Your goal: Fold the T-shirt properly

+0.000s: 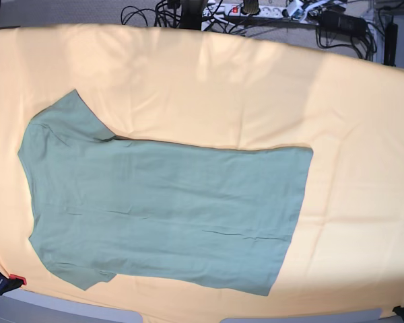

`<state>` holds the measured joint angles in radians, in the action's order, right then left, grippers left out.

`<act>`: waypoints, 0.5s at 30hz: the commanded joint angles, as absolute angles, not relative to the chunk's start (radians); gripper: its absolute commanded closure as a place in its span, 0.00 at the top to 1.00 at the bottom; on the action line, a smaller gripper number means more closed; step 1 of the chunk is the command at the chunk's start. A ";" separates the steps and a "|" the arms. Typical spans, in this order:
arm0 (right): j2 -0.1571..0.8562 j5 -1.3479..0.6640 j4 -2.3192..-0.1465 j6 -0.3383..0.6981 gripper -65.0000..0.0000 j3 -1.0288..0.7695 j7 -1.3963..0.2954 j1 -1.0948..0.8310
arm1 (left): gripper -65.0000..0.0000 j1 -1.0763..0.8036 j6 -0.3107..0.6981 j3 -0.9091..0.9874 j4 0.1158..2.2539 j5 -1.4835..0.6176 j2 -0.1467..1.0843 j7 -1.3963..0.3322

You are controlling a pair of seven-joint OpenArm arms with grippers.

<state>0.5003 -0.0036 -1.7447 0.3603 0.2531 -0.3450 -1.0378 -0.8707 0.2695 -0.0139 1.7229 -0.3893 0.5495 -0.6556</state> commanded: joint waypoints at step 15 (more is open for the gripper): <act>0.515 0.045 -2.342 0.246 0.00 -0.064 -0.418 -1.309 | 0.00 -1.114 0.478 0.456 2.308 -0.560 0.635 -0.712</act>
<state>0.5144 0.0521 -2.3211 0.2493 -0.0628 -0.4320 -1.2896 -1.1042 0.4770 0.4515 2.2940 -0.5556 0.6289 -0.7208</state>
